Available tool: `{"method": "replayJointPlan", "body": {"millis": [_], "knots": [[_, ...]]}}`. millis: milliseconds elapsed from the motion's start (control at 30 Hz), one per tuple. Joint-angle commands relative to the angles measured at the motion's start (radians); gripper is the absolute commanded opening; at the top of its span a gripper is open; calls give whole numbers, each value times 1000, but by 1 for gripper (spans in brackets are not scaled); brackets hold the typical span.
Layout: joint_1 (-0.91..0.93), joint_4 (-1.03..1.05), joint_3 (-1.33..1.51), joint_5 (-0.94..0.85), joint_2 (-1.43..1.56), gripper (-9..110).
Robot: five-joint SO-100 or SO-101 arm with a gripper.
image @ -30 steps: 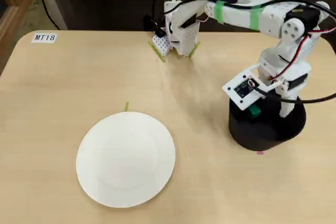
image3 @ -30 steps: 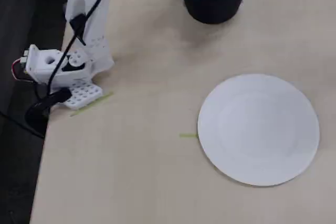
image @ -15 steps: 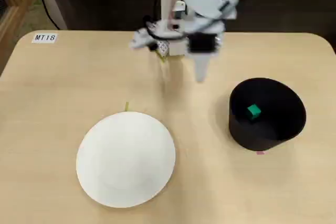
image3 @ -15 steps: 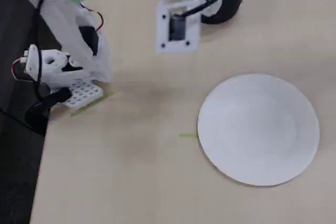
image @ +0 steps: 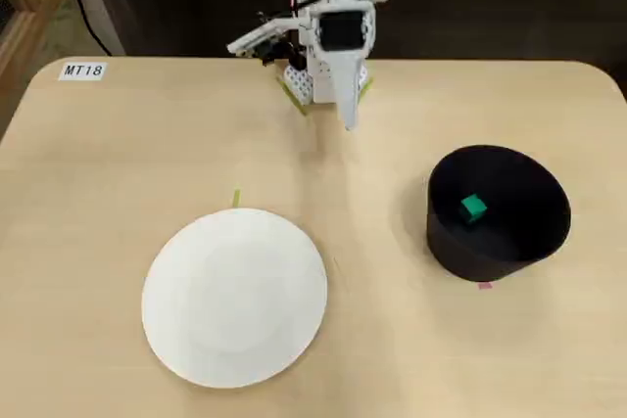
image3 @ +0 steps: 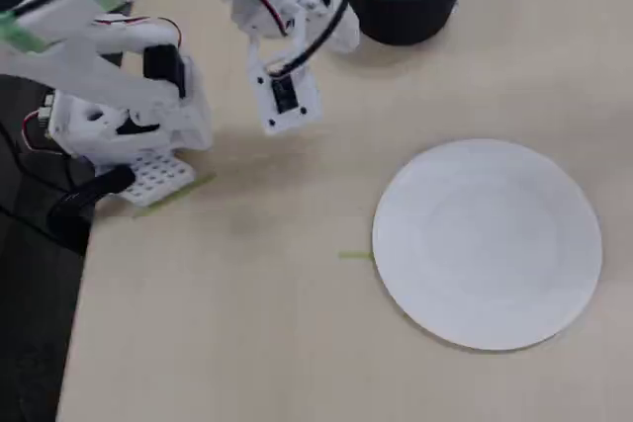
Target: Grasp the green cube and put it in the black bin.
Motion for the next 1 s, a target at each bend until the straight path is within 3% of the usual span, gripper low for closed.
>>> {"method": "replayJointPlan", "body": {"millis": [0, 200, 767, 967], "knots": [[29, -66, 100, -20, 80, 0], [120, -67, 164, -74, 166, 0], [133, -140, 591, -11, 647, 0], [130, -149, 646, -35, 667, 0]]}}
